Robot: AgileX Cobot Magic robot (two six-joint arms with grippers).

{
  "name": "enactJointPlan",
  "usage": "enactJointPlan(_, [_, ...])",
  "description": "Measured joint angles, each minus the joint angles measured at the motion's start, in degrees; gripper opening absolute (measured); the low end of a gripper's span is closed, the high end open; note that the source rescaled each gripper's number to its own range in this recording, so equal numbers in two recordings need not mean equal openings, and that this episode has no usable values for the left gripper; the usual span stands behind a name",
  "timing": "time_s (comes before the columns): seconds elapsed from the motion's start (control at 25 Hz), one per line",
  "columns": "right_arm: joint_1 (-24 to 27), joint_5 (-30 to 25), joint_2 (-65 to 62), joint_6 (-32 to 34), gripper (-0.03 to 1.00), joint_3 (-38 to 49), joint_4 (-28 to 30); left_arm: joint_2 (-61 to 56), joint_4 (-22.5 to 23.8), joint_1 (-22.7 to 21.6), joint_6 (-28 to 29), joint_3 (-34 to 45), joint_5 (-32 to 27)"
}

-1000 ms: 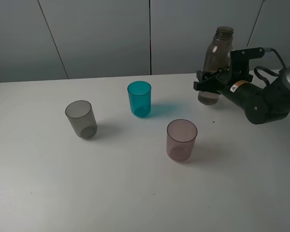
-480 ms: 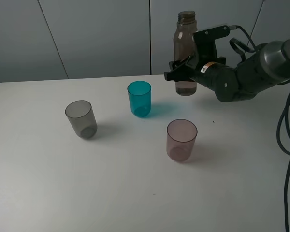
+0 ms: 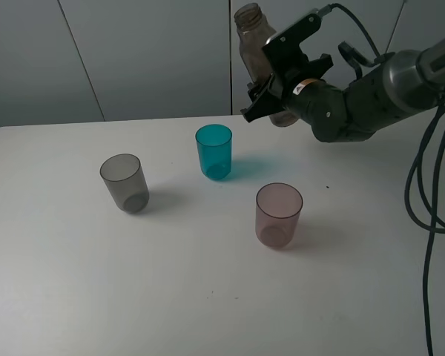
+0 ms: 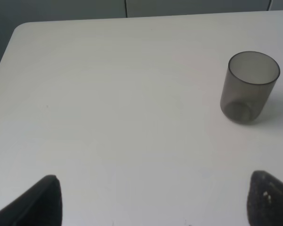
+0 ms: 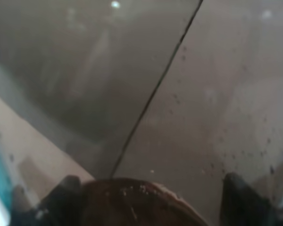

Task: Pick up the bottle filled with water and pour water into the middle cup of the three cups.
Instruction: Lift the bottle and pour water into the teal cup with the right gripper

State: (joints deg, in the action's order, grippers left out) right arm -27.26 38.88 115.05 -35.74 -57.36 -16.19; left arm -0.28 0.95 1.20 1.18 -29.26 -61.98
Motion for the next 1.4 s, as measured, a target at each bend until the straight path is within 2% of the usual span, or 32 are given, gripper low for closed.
enactJointPlan(0.2, [0.0, 0.0, 0.0, -10.8, 0.03, 0.0, -0.2, 0.0, 0.0, 0.0, 0.0, 0.0, 0.0])
enactJointPlan(0.64, [-0.4, 0.7, 6.2, -22.7, 0.03, -0.7, -1.1, 0.0, 0.0, 0.0, 0.0, 0.0, 0.0])
enactJointPlan(1.08, [-0.6, 1.5, 6.8, -41.4, 0.03, -1.7, -3.0, 0.0, 0.0, 0.0, -0.2, 0.0, 0.0])
enactJointPlan(1.4, [-0.5, 1.5, 6.8, -51.5, 0.03, -1.7, -8.9, 0.0, 0.0, 0.0, 0.0, 0.0, 0.0])
